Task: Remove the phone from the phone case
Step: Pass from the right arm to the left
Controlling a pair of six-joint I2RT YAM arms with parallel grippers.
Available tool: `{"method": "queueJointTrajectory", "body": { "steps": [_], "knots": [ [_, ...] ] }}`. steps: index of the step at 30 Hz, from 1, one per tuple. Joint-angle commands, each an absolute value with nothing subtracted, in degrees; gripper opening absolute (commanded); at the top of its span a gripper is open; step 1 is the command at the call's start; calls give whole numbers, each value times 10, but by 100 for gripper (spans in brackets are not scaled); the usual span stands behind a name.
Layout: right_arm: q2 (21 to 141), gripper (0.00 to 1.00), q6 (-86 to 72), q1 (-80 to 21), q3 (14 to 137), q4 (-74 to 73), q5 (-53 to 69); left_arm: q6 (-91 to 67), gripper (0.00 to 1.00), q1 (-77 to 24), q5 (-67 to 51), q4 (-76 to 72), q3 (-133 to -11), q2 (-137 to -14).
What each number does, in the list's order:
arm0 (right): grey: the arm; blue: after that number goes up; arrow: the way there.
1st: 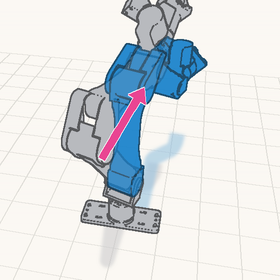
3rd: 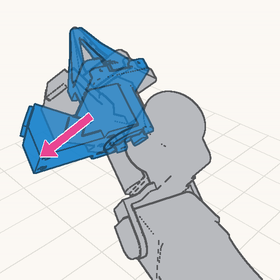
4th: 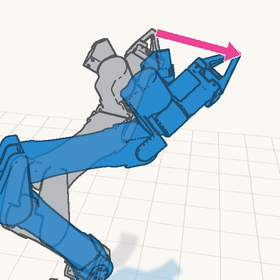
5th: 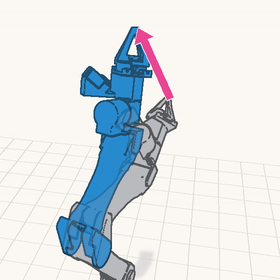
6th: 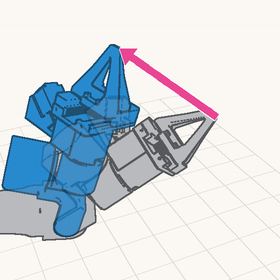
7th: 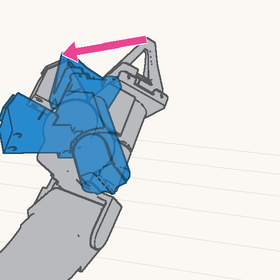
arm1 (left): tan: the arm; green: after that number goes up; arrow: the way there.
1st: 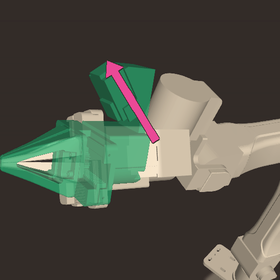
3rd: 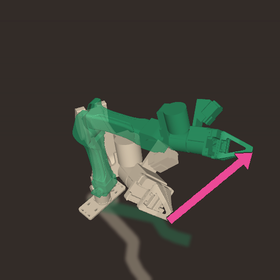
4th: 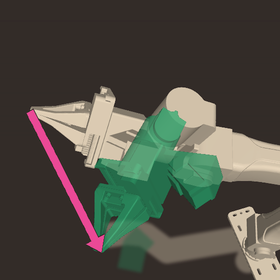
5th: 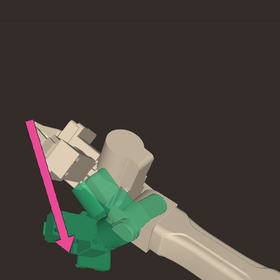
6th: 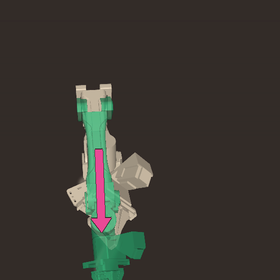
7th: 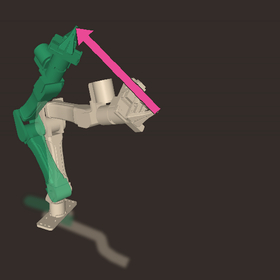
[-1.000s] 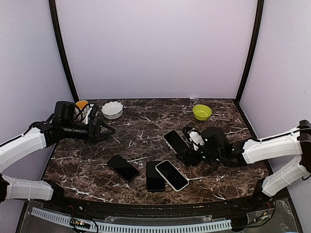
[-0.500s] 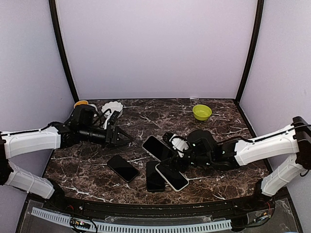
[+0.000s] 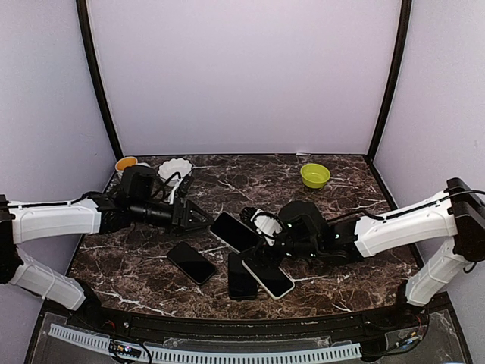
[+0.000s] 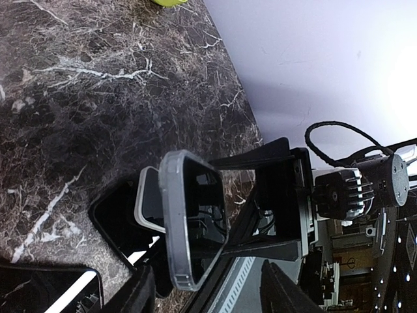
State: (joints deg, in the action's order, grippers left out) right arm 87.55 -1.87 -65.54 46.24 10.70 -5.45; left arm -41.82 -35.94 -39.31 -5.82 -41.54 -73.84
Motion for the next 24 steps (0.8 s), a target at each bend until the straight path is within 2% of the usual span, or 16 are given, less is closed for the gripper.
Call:
{"method": "queueJointTrajectory", "body": {
  "steps": [1, 4, 10, 14, 18, 21, 22, 23, 24],
  "knots": [
    [877, 0, -4, -663, 495, 157, -57, -430, 56, -368, -403, -96, -416, -744],
    [875, 0, -3, -664, 494, 165, -55, -432, 50, -372, -403, -99, -420, -752],
    [877, 0, -3, -664, 499, 171, -53, -437, 45, -377, -403, -101, -420, -757],
    [879, 0, -3, -664, 496, 185, -43, -450, 37, -380, -412, -123, -413, -756],
    [876, 0, 10, -666, 487, 207, -37, -457, 25, -382, -413, -127, -413, -760],
    [875, 0, 10, -667, 486, 214, -40, -461, 3, -383, -408, -123, -415, -766],
    [876, 0, 9, -667, 488, 212, -42, -461, 0, -383, -405, -120, -418, -766],
    [876, 6, 5, -667, 489, 211, -47, -461, 0, -384, -395, -115, -419, -766],
    [876, 18, 1, -668, 490, 209, -60, -462, 0, -384, -380, -112, -419, -762]
  ]
}}
